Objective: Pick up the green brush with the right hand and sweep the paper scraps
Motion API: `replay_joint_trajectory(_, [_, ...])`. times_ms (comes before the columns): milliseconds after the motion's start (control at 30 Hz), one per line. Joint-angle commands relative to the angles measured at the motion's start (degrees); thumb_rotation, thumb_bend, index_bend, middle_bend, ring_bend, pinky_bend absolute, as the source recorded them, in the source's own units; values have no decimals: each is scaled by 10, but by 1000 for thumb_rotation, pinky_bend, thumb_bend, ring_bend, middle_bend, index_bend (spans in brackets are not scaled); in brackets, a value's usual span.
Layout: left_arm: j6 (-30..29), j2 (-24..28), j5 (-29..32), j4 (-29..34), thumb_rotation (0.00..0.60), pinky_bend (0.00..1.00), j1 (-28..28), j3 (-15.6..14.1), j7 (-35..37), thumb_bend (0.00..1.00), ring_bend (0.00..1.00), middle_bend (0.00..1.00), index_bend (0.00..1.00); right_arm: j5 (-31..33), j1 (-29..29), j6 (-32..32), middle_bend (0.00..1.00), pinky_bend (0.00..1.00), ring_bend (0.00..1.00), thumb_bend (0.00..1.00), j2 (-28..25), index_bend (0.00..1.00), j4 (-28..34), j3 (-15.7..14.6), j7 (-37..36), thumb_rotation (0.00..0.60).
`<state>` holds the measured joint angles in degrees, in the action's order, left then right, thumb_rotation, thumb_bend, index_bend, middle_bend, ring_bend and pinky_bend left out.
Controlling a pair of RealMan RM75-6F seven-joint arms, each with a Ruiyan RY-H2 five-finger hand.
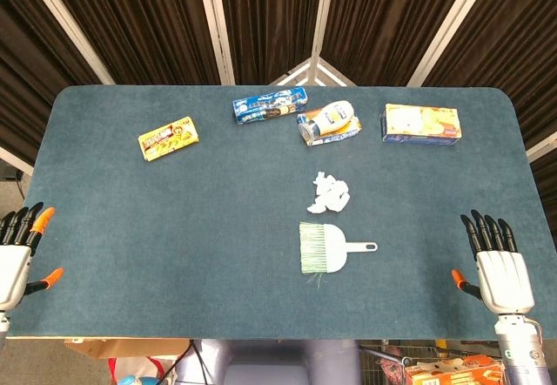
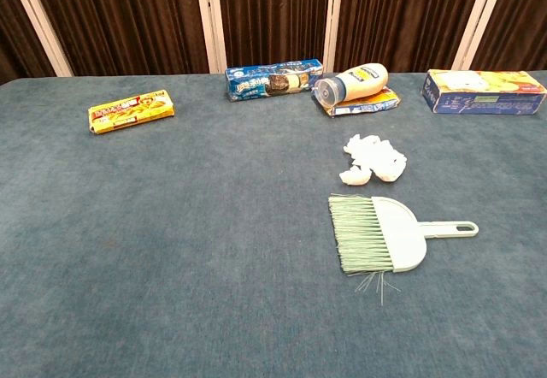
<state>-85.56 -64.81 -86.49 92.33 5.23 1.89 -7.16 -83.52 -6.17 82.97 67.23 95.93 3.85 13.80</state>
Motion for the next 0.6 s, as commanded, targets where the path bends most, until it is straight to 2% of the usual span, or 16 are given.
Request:
replay_joint_trajectory(33, [0,0,0,0,600,0,0,0,0,86,0,0,0,-1,0,0,0,0,0,252,0,0,-1,0,-1,600])
replay_joint_trajectory(533, [0,0,2,0,600,0,-1,0,2,86,0,0,0,-12,-14,-16,1,3,6,251,3,0,6,0,-5,600])
replay_joint_trajectory(567, [0,0,2,0,600,0,-1,0,1,86,0,0,0,-9,-19,-23,18,33,37,251,5,0,7,3,-4,600])
replay_joint_trajectory(600, [0,0,2,0,600,0,-1,0,1,86,0,0,0,-6,-22,-28,68,109,103,251,6,0,8,5,-4,600])
